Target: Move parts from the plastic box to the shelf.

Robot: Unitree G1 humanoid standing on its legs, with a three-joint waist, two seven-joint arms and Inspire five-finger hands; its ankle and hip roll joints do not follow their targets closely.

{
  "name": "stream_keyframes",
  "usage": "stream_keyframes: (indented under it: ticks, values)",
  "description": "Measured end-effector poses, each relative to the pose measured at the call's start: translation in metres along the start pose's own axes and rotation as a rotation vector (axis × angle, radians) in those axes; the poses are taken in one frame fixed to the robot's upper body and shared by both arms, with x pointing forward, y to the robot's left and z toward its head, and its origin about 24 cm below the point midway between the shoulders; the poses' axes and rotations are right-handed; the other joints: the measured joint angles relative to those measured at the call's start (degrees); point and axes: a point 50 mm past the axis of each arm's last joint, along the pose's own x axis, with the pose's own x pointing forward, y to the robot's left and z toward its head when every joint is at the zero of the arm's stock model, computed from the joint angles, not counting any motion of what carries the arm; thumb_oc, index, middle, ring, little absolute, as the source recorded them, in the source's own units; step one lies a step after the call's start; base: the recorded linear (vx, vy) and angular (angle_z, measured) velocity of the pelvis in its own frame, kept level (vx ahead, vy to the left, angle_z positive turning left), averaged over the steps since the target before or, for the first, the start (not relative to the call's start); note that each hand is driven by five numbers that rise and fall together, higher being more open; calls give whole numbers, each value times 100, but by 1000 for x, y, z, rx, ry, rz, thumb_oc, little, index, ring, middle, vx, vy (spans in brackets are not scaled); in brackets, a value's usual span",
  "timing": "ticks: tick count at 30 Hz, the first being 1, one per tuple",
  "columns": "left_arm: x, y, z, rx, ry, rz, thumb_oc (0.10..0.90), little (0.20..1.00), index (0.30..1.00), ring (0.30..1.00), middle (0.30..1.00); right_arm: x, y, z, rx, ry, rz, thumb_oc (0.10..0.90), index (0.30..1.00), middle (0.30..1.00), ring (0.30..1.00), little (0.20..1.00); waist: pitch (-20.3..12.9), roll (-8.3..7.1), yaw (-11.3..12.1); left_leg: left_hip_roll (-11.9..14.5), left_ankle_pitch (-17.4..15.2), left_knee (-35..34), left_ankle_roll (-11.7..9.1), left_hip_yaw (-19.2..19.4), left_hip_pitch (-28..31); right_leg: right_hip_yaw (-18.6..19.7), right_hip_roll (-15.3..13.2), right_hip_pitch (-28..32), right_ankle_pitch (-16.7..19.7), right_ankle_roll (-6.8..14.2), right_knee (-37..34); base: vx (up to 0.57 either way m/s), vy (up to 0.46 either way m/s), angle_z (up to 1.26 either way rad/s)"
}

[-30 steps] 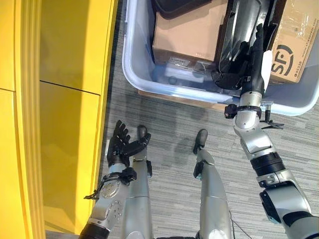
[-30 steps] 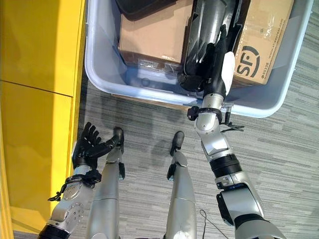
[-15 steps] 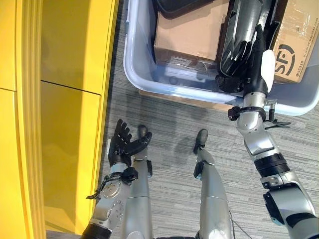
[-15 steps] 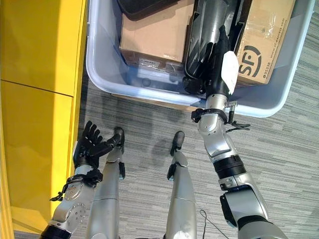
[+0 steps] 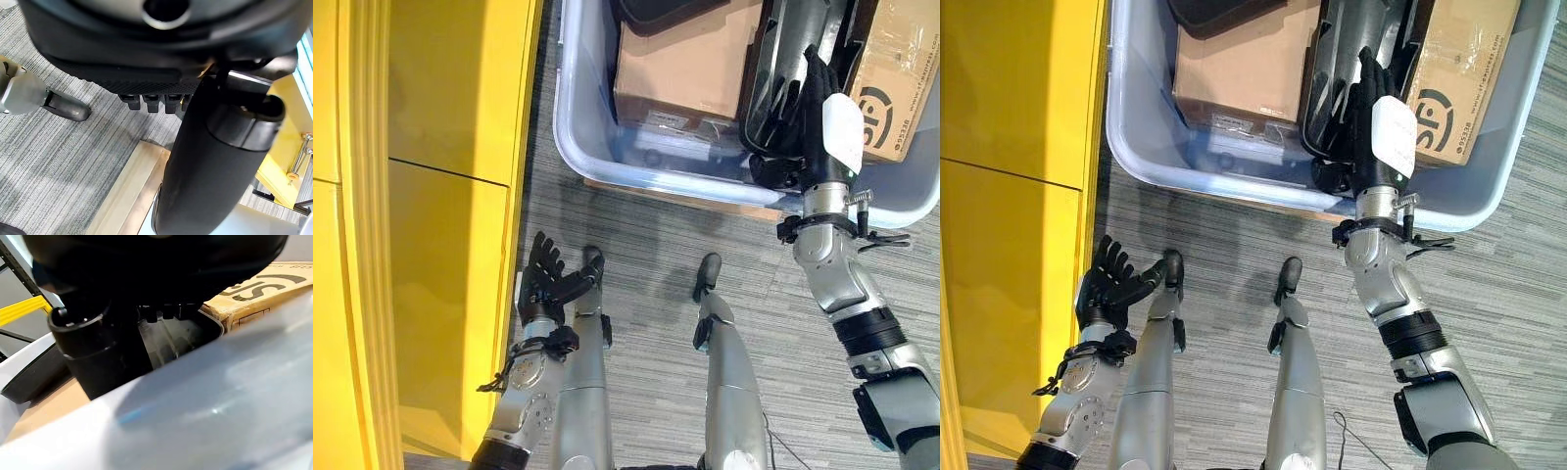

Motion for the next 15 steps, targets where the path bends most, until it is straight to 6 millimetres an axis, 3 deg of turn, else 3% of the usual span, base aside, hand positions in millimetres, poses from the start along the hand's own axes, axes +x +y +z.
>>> stream_keyframes:
  ticks: [4,15]
  values:
    - [1,2,2,-9,-9,13,900,1000,1000,1000,1000,-9,-10,8,-20,-75,3,900,1000,1000,1000,1000,1,-2,-27,11,-2,1,2,-2,0,0,11,0,-1,0,2,0,0,0]
    - [1,4,3,-7,-12,20,900,1000,1000,1000,1000,-7,-10,10,-37,-90,18,900,1000,1000,1000,1000,1,-3,-33,13,-1,6,1,-3,1,1,12,0,-1,0,12,0,0,0]
